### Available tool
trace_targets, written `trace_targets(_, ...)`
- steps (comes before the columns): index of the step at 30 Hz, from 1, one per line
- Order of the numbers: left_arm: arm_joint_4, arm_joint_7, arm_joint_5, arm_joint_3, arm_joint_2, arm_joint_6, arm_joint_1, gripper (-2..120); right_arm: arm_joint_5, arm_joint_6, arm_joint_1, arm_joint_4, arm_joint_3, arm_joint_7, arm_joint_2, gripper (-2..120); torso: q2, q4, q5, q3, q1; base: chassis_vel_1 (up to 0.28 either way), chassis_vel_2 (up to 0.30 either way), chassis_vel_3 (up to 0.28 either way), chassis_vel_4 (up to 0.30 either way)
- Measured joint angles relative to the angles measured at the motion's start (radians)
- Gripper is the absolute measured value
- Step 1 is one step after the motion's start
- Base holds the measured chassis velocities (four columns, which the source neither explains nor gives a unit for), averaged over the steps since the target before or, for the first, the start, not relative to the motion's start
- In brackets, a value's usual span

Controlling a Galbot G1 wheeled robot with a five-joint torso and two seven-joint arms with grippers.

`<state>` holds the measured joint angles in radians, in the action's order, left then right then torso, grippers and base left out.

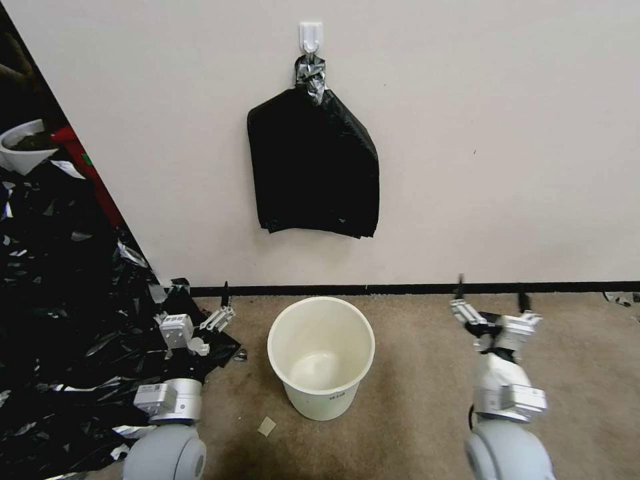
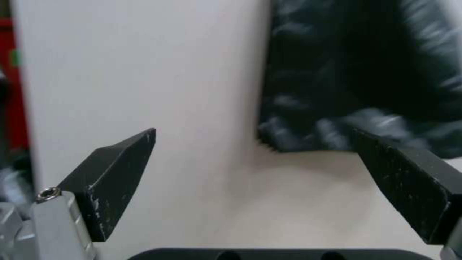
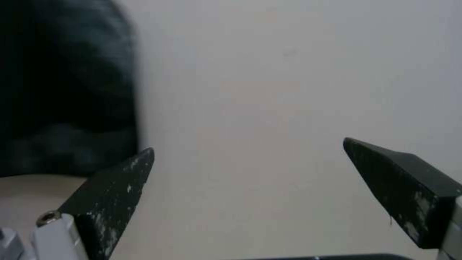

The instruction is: Place a trash bag onto the trash bin.

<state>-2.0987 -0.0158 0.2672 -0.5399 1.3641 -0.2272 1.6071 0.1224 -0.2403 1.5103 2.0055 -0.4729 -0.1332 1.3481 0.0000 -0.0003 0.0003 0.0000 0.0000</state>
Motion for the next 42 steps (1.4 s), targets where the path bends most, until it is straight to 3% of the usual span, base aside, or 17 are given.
trace_targets(2,-0.007,0.033,0.007,-0.001,0.000,-0.031,0.008,100,0.152,-0.002,-0.066,-0.025,0.046,0.134,-0.046,100,0.000,0.0001,-0.0008,0.000,0.000,0.000,0.000,0.000,0.000)
trace_targets(3,-0.007,0.033,0.007,-0.001,0.000,-0.031,0.008,100,0.152,-0.002,-0.066,-0.025,0.046,0.134,-0.046,100,0.000,0.0001,-0.0008,0.000,0.000,0.000,0.000,0.000,0.000)
trace_targets(8,-0.012,0.011,-0.022,-0.008,0.009,-0.033,0.024,100,0.411,-0.039,-0.295,-0.160,0.191,0.203,-0.090,100,0.000,0.0004,-0.0005,0.000,0.000,0.000,0.000,0.000,0.000)
trace_targets(12,-0.022,-0.008,-0.053,-0.034,0.013,-0.025,0.051,100,0.699,-0.078,-0.570,-0.341,0.341,0.186,-0.056,100,0.000,0.0004,-0.0002,0.000,0.000,0.000,0.000,0.000,0.000)
trace_targets(13,-0.022,-0.008,-0.053,-0.034,0.013,-0.025,0.051,100,0.699,-0.078,-0.570,-0.341,0.341,0.186,-0.056,100,0.000,0.0004,-0.0002,0.000,0.000,0.000,0.000,0.000,0.000)
trace_targets(16,-0.038,-0.023,-0.065,-0.061,0.016,-0.022,0.064,100,0.855,-0.105,-0.771,-0.463,0.405,0.213,0.015,100,0.000,0.0007,-0.0004,0.000,0.000,0.000,0.000,0.000,0.000)
trace_targets(25,-0.058,-0.048,-0.082,-0.106,0.028,-0.018,0.088,100,0.939,-0.111,-1.024,-0.611,0.484,0.262,0.109,100,0.000,0.0005,-0.0006,0.000,0.000,0.000,0.000,0.000,0.000)
trace_targets(35,-0.060,-0.056,-0.092,-0.120,0.037,-0.032,0.097,100,0.920,-0.114,-1.128,-0.705,0.512,0.296,0.160,100,0.000,0.0003,-0.0003,0.000,0.000,0.000,0.000,0.000,0.000)
trace_targets(42,-0.041,-0.061,-0.100,-0.113,0.039,-0.033,0.087,100,0.914,-0.114,-1.175,-0.747,0.563,0.298,0.145,100,0.000,0.0002,-0.0003,0.000,0.000,0.000,0.000,0.000,0.000)
